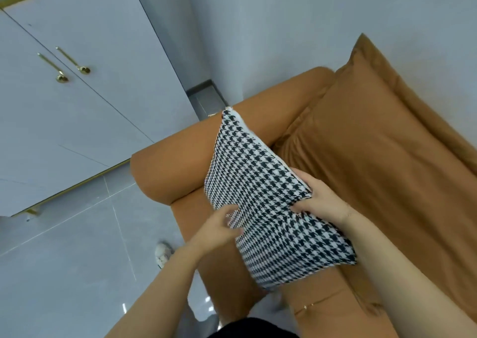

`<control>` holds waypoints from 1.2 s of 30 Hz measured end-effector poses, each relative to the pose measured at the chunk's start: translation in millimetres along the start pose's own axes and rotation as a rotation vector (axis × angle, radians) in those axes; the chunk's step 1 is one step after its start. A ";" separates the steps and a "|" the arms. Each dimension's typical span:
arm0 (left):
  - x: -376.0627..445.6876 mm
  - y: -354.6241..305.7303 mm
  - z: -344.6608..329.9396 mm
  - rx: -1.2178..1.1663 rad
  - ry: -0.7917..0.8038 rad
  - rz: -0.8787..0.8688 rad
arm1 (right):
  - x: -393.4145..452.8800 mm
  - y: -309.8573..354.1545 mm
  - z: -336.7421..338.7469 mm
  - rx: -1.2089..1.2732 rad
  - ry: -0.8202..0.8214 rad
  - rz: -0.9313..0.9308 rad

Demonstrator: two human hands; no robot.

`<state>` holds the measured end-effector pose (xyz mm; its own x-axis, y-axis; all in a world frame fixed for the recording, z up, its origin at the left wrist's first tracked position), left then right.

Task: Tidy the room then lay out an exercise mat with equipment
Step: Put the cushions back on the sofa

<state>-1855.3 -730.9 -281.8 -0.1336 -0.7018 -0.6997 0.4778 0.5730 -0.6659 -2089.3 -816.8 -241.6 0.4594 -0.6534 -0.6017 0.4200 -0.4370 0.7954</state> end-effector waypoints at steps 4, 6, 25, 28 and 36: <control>27.8 -51.8 -24.4 -0.085 0.008 -0.069 | -16.8 -6.5 43.4 -0.334 -0.182 -0.005; 39.6 -73.0 -39.1 -0.145 0.028 -0.065 | -24.0 -22.6 64.9 -0.463 -0.325 -0.052; 63.6 -112.3 -125.0 -0.203 0.099 0.003 | -59.8 -64.3 85.9 -0.610 -0.818 -0.146; 40.8 -107.6 -128.9 -0.200 0.111 -0.039 | -103.1 -60.3 59.5 -0.396 -0.955 0.019; -32.8 -83.1 -131.1 -0.414 0.218 -0.081 | -171.0 -108.5 -53.8 0.124 -0.972 -0.017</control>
<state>-2004.5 -700.0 -237.5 -0.3560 -0.6715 -0.6499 0.0775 0.6718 -0.7367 -2171.3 -624.4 -229.0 -0.4139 -0.8468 -0.3340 0.3102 -0.4761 0.8228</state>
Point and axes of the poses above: each hand's wrist, its own x-axis towards the middle knuckle, its own z-axis out of the back of the hand, y = z × x, the point moved 3 cm from there along x, towards the middle knuckle, and after that the axes turned 4 degrees about y, right-handed, at the moved point
